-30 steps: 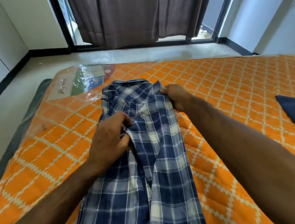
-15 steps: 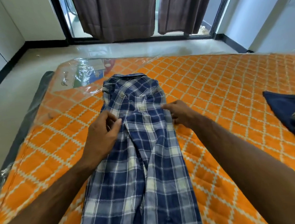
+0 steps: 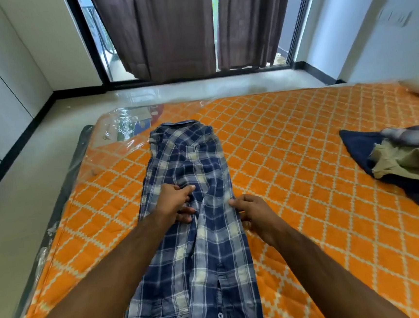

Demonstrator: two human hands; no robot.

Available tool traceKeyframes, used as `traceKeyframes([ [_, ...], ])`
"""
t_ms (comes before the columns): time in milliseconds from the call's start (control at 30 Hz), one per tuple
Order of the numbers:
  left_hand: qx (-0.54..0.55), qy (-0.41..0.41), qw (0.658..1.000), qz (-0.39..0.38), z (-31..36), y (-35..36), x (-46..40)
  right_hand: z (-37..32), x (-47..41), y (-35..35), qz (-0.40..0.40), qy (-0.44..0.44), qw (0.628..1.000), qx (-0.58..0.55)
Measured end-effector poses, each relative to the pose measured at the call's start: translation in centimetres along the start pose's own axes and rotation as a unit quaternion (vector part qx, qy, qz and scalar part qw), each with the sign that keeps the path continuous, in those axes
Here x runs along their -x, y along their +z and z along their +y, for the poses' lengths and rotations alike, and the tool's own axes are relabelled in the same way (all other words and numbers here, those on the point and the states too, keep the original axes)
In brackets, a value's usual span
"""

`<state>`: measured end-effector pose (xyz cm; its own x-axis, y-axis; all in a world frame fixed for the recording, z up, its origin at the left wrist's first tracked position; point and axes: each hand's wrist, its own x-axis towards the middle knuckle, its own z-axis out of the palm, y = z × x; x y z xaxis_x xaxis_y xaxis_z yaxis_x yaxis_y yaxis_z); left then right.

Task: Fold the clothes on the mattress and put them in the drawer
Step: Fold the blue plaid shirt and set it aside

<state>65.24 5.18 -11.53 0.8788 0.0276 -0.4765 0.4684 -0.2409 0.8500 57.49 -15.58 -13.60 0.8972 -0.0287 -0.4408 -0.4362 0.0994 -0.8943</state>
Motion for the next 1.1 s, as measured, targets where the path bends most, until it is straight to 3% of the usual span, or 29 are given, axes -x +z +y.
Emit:
traceKeyframes([
  [133,0.026,-0.015,0.999,0.015,-0.2,0.1,0.3,0.5,1.0,-0.5,-0.004,0.022,0.99,-0.138],
  [200,0.015,-0.013,1.0,0.016,-0.4,0.2,0.1,1.1,1.6,-0.8,-0.043,0.037,0.984,-0.168],
  [333,-0.012,0.003,1.0,0.026,-0.8,0.4,-0.6,2.1,1.9,-1.0,-0.068,0.058,0.991,-0.102],
  [467,0.075,-0.007,0.996,0.055,0.4,0.1,-0.4,2.7,1.6,-1.2,-0.033,0.059,0.991,-0.112],
  [567,0.136,-0.037,0.99,0.033,1.0,-1.0,-0.2,2.9,2.0,-1.2,-0.068,0.076,0.986,-0.128],
  [700,0.008,-0.061,0.995,-0.083,-1.1,-1.8,1.0,2.8,3.6,-0.9,-0.103,0.093,0.988,-0.063],
  [767,0.004,-0.041,0.998,-0.053,-0.9,-1.7,1.8,2.6,4.5,-0.7,-0.099,0.097,0.99,-0.028],
  [867,0.093,-0.033,0.995,0.01,0.2,-2.4,2.2,2.2,5.8,-0.6,-0.095,0.103,0.99,-0.025],
  [900,0.095,-0.038,0.995,-0.009,0.3,-2.7,2.5,2.3,6.2,-0.5,-0.093,0.108,0.989,-0.021],
  [1033,-0.084,-0.073,0.985,-0.13,-1.9,-2.5,5.6,3.9,8.0,0.0,-0.087,0.103,0.99,0.044],
  [1100,-0.083,-0.065,0.99,-0.09,-2.4,-2.0,6.6,4.5,9.0,-0.1,-0.079,0.106,0.986,0.101],
])
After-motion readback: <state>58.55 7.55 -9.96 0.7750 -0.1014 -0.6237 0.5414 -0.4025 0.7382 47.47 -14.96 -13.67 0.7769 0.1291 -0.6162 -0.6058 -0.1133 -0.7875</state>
